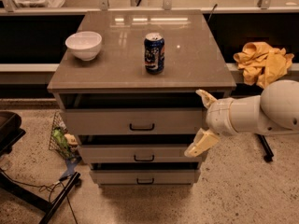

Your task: Open top drawer

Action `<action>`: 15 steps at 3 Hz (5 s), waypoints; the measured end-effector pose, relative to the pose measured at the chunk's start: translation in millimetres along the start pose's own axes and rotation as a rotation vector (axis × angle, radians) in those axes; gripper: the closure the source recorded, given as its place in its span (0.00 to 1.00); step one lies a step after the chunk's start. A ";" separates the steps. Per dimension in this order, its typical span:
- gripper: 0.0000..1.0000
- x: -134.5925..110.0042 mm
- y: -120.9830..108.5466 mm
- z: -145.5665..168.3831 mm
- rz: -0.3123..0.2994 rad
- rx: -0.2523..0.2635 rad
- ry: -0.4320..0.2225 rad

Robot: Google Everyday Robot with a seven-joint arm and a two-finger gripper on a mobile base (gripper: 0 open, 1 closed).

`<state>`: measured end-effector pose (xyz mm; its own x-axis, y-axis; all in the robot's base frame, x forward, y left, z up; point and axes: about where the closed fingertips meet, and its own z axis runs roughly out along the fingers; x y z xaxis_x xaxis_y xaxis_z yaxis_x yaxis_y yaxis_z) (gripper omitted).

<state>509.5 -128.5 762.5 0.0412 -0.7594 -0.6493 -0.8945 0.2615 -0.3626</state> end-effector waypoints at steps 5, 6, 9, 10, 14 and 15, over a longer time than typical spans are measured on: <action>0.54 50.7 -24.3 93.1 0.048 -0.049 -0.011; 0.77 50.0 -23.5 94.2 0.047 -0.051 -0.011; 1.00 46.9 -7.6 82.8 0.053 -0.064 -0.013; 1.00 46.9 -7.6 82.8 0.053 -0.064 -0.013; 1.00 39.5 53.6 40.1 0.093 -0.126 -0.033; 1.00 39.5 53.1 40.4 0.093 -0.126 -0.033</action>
Offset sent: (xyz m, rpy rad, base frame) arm 0.0747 -0.0146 -0.0831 0.0748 0.0260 -0.0596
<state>481.6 -120.6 690.6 -0.0315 -0.7153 -0.6981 -0.9439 0.2509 -0.2145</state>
